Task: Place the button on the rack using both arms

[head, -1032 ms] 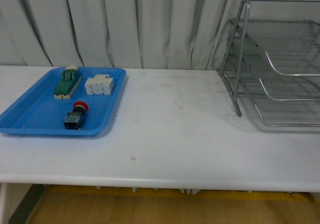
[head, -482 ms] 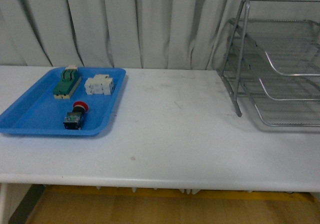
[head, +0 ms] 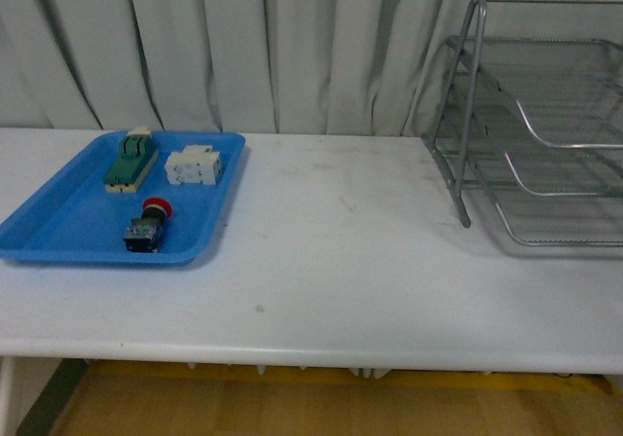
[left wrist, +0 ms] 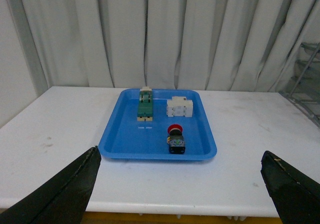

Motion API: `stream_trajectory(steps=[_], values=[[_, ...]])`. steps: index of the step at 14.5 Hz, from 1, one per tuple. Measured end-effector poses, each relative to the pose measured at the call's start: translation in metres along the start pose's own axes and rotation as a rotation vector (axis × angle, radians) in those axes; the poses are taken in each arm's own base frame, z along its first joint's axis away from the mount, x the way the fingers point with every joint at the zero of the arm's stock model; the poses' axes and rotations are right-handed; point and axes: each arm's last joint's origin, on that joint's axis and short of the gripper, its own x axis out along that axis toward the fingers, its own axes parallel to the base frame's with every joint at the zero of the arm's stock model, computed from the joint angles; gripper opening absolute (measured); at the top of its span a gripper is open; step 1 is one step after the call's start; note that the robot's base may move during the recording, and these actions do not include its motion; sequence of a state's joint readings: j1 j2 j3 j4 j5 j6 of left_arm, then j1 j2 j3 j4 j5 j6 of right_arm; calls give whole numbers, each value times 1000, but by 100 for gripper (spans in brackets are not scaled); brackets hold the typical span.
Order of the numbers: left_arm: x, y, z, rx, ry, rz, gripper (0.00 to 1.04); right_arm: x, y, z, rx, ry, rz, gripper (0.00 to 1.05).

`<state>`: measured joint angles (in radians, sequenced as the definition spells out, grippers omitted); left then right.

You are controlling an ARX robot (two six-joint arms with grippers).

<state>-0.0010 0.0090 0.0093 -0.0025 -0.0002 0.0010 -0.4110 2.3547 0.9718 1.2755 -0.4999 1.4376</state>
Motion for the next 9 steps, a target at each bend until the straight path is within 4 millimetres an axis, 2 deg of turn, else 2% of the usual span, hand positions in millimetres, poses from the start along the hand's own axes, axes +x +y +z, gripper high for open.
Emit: stream_trajectory(steps=[5, 9], values=[[0, 0, 0, 0, 0, 0, 98, 1, -7, -4, -8, 16, -16, 98], [0, 0, 0, 0, 0, 0, 98, 14, -8, -2, -8, 30, -55, 97]])
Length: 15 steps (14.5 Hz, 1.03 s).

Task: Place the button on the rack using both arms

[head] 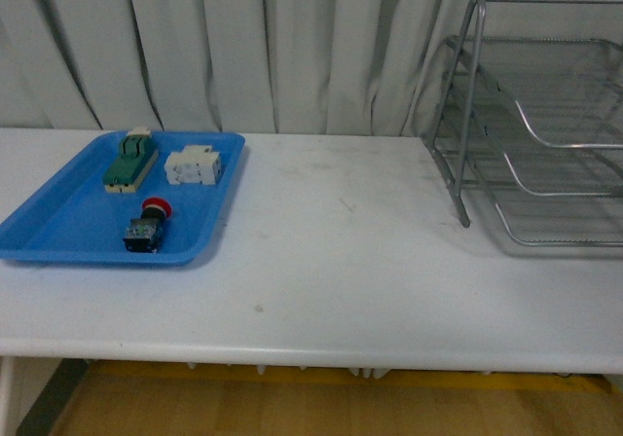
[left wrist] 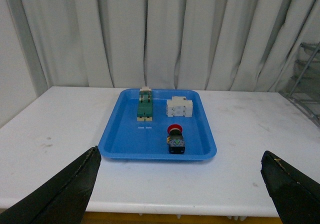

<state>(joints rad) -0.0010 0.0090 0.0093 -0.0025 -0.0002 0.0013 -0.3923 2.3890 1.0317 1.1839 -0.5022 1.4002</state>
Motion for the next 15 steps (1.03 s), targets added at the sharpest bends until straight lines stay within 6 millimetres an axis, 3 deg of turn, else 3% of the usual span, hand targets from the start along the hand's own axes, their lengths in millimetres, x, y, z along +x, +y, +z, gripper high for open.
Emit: stream_trajectory(steps=[2, 3, 8, 9, 14, 15], values=[[0, 0, 0, 0, 0, 0, 98, 8, 1, 1, -10, 5, -9, 95], [0, 0, 0, 0, 0, 0, 98, 13, 1, 1, -13, 10, -21, 87], [0, 0, 0, 0, 0, 0, 98, 32, 10, -4, -60, 43, 21, 26], [0, 0, 0, 0, 0, 0, 98, 32, 11, -7, -36, 48, 38, 3], [0, 0, 0, 0, 0, 0, 98, 12, 2, -12, -13, 32, 70, 2], [0, 0, 0, 0, 0, 0, 98, -1, -1, -13, -2, 33, 52, 2]])
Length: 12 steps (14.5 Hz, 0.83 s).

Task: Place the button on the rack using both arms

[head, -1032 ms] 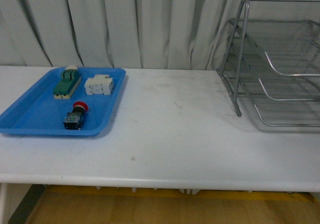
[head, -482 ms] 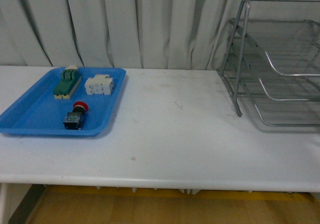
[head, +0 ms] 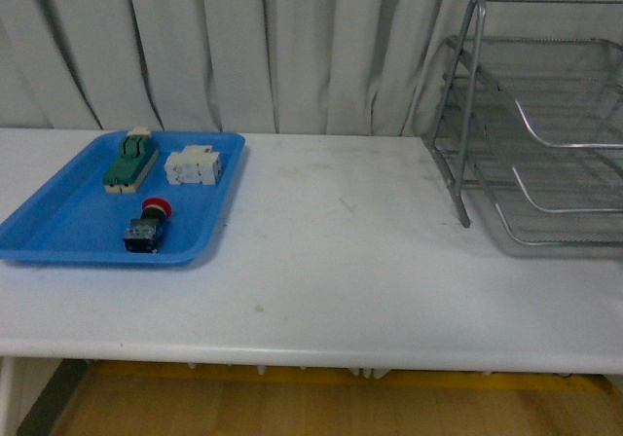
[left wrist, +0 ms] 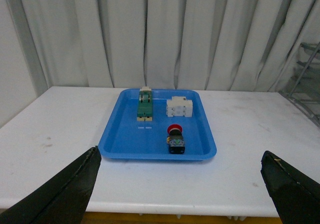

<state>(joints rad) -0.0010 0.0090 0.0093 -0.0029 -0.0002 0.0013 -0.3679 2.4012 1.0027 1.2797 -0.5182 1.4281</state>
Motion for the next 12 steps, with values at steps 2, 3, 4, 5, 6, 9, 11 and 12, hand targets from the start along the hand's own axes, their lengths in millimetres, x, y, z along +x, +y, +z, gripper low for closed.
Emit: stream_trajectory(steps=[2, 3, 4, 5, 6, 9, 11, 12], values=[[0, 0, 0, 0, 0, 0, 98, -26, -1, -5, 14, -10, -44, 2], [0, 0, 0, 0, 0, 0, 98, -37, -4, -5, 29, -14, -65, 2], [0, 0, 0, 0, 0, 0, 98, -47, -7, -7, 42, -15, -82, 2], [0, 0, 0, 0, 0, 0, 98, -54, -8, -8, 50, -15, -95, 2], [0, 0, 0, 0, 0, 0, 98, -66, -9, -8, 60, -21, -110, 2], [0, 0, 0, 0, 0, 0, 98, -95, -17, -12, 80, -15, -154, 2], [0, 0, 0, 0, 0, 0, 98, -109, -20, -14, 89, -11, -172, 2], [0, 0, 0, 0, 0, 0, 98, -113, -20, -14, 86, -11, -178, 2]])
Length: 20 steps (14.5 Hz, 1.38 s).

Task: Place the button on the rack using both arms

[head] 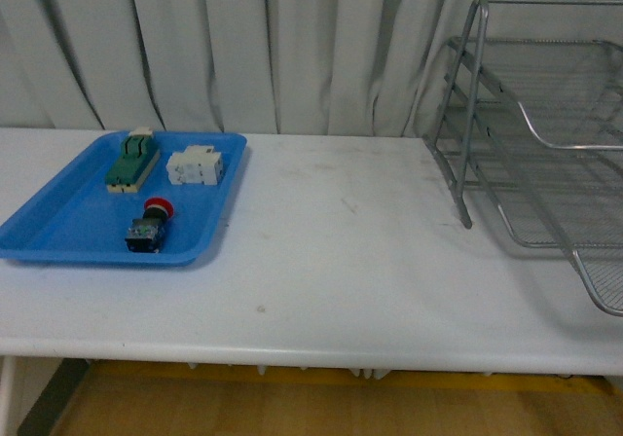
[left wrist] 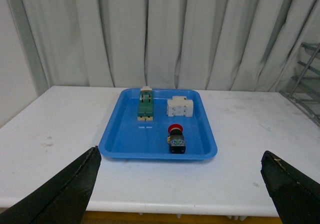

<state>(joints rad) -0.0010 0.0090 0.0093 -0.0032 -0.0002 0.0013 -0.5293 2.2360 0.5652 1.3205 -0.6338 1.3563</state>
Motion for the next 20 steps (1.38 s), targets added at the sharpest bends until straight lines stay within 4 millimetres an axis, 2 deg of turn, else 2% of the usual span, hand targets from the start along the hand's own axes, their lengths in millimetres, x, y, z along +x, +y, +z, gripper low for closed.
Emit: stream_trajectory(steps=[1, 2, 6, 8, 10, 14, 15, 16, 19, 20], values=[[0, 0, 0, 0, 0, 0, 98, -2, -1, 0, -4, -1, -10, 20], [0, 0, 0, 0, 0, 0, 98, -3, -2, 1, 0, -6, -16, 28], [0, 0, 0, 0, 0, 0, 98, -12, -6, 6, 65, -61, -43, 78], [0, 0, 0, 0, 0, 0, 98, -17, 3, 1, 63, -54, -29, 100], [0, 0, 0, 0, 0, 0, 98, -29, 15, -6, 54, -43, -2, 98], [0, 0, 0, 0, 0, 0, 98, -70, 17, -41, 80, 43, -19, 98], [0, 0, 0, 0, 0, 1, 98, -84, 28, -54, -133, -38, -17, 88], [0, 0, 0, 0, 0, -1, 98, -96, 48, -66, -401, -97, 46, 79], [0, 0, 0, 0, 0, 0, 98, -108, 72, -78, -718, -161, 102, 68], [0, 0, 0, 0, 0, 0, 98, -115, 83, -86, -873, -195, 108, 61]])
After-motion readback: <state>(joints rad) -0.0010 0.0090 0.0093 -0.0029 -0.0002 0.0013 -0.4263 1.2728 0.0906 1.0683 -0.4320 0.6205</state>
